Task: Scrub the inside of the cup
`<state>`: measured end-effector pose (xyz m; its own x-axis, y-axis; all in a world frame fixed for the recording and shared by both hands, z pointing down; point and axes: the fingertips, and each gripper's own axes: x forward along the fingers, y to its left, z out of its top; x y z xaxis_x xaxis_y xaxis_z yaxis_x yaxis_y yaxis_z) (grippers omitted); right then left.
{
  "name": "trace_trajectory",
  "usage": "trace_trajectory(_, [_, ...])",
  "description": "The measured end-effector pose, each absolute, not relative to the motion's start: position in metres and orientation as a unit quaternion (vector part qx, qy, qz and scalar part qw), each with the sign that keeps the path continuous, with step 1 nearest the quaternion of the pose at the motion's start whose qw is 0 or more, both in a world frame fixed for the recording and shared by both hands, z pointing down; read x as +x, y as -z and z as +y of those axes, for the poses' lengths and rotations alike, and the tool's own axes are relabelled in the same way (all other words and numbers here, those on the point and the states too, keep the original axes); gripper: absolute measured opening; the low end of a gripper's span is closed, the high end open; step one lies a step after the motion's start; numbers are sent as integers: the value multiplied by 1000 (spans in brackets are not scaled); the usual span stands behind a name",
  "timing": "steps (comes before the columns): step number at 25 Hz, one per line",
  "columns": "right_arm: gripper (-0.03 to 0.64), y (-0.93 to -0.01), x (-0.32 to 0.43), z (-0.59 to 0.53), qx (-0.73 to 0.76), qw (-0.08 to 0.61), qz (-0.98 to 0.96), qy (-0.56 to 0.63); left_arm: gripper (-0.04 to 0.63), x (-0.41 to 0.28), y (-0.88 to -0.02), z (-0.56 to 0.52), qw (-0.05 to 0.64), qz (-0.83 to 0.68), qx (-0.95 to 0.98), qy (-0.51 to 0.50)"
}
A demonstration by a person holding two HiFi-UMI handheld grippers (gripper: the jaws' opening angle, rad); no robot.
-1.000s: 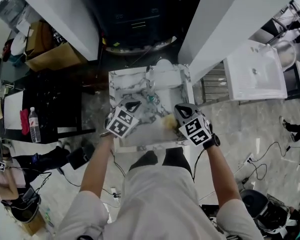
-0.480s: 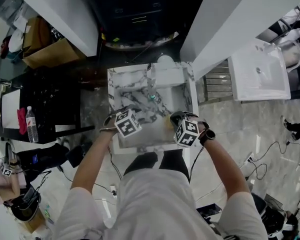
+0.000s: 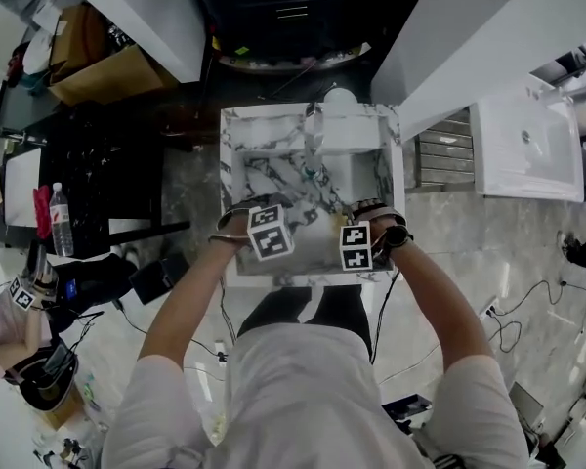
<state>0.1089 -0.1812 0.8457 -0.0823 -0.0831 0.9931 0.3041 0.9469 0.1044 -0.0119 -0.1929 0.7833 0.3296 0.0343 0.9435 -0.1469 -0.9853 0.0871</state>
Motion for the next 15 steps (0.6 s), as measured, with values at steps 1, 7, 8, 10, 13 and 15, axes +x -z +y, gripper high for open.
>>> trace_trajectory(1, [244, -853, 109, -182, -92, 680, -711, 154, 187, -12, -786, -193, 72, -34, 809, -583])
trace_trajectory(7, [276, -887, 111, -174, -187, 710, -652, 191, 189, -12, -799, -190, 46, -22, 794, -605])
trace_trajectory(8, [276, -893, 113, -173, -195, 715, -643, 194, 189, -12, -801, -189, 44, -21, 793, -607])
trace_trajectory(10, [275, -903, 117, -172, -198, 722, -633, 198, 187, -11, -804, -188, 42, -19, 791, -611])
trace_trajectory(13, [272, -914, 119, -173, -192, 726, -627, 207, 167, -8, -810, -190, 32, -22, 789, -614])
trace_trajectory(15, [268, -917, 118, -174, -188, 727, -627, 207, 140, -8, -814, -192, 21, -26, 786, -617])
